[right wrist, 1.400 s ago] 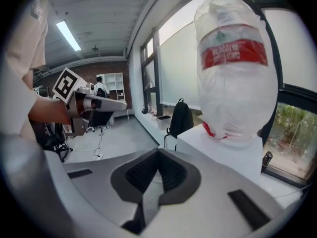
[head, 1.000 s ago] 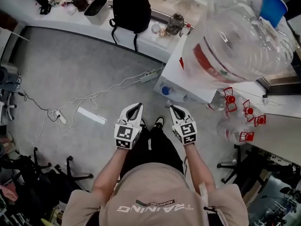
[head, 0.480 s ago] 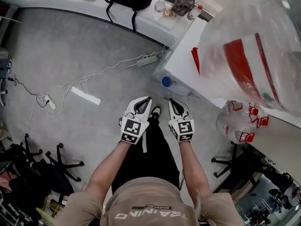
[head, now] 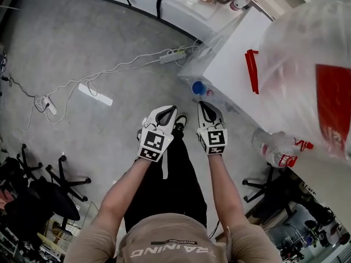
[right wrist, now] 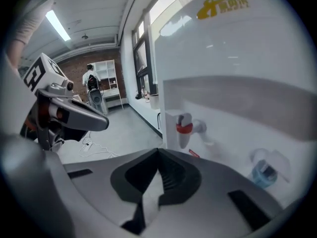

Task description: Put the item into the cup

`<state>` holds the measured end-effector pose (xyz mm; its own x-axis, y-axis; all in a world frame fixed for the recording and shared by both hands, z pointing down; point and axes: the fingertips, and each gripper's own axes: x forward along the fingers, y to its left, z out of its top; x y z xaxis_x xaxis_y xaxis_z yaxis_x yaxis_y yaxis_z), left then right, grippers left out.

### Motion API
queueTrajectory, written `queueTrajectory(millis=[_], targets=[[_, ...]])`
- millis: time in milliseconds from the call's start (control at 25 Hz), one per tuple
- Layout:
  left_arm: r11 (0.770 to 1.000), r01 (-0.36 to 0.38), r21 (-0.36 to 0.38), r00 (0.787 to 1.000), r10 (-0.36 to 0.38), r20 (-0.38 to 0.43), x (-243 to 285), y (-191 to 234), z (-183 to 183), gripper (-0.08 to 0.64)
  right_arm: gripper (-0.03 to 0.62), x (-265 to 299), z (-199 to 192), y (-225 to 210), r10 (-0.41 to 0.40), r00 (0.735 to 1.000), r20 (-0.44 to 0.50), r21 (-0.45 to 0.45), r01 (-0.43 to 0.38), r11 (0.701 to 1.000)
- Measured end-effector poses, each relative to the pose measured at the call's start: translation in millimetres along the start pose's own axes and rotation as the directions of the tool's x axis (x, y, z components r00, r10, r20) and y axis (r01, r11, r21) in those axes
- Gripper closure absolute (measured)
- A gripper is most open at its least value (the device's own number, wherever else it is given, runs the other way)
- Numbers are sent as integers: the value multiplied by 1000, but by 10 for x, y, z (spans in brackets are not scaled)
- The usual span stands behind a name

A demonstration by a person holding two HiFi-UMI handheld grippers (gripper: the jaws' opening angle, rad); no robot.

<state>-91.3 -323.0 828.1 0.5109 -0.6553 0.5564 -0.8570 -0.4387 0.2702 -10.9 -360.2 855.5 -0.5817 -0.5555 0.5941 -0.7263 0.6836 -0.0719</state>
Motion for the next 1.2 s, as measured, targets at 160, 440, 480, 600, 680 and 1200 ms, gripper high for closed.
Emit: queueTrajectory(millis=[160,440,480,600,680,1200], targets=[[1000,23,17,1000,-23,-9,72,11,-67,552,581,150,-37,-82,-16,1000,8,3,16,1000],[999,40,30,999,-39,-34,112,70,-168,552,581,301,-194,-209,-50,999,-14,8,51,999],[999,40,31,998,-38,-41,101,75,-198,552,581,315,-206,-228,-55,998,-14,13,55,998],[999,38,19,997,-36,-62,67,86,-308,552,581,365,-229,-273,-63,998,-15,25,63,998],[999,35,18,997,-34,-69,39,97,-323,552,581,404,-246,-283,-65,998,-18,28,65,997],[999,36,-7,998,-37,-51,-60,27,-322,552,580,601,-356,-391,-98,994,-53,18,99,995]])
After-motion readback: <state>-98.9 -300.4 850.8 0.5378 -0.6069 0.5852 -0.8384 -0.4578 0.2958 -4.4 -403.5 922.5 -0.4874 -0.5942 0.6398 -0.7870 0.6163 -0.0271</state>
